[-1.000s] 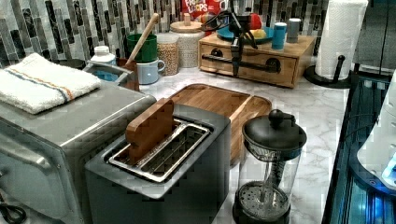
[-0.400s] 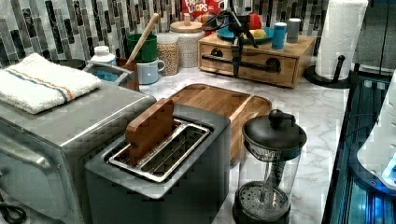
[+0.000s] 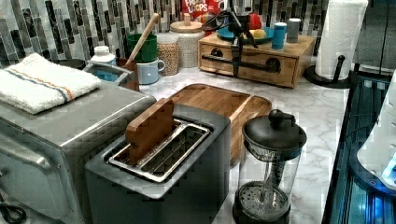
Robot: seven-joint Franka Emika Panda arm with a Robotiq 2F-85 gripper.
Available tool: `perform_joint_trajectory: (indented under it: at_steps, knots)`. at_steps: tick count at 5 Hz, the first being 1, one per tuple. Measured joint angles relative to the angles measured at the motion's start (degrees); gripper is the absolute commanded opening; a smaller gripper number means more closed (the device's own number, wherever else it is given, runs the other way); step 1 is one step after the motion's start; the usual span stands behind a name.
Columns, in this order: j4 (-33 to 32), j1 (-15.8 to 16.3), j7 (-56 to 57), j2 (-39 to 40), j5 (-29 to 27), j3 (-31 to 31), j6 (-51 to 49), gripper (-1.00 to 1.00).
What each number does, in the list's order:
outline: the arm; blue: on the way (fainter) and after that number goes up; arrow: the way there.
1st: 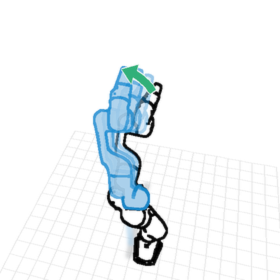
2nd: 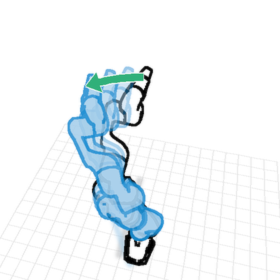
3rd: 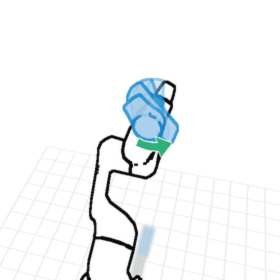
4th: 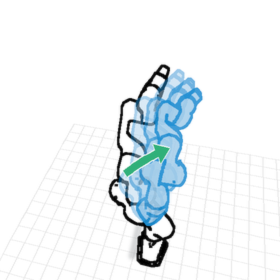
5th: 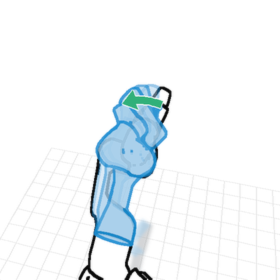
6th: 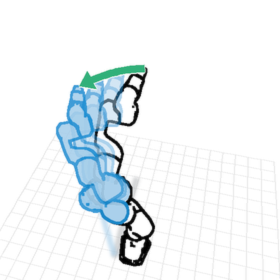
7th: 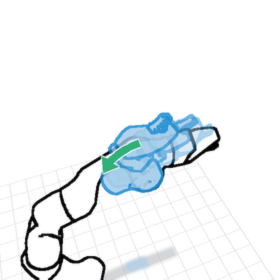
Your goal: Close the drawer.
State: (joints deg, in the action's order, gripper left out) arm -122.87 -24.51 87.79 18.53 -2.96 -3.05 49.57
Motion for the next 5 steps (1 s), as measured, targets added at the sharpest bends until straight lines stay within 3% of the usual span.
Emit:
perform_joint_trajectory:
  at_steps: [5]
  knots:
    - [0.0, 0.1, -0.1, 0.0, 0.8, 0.1, -0.1, -1.00]
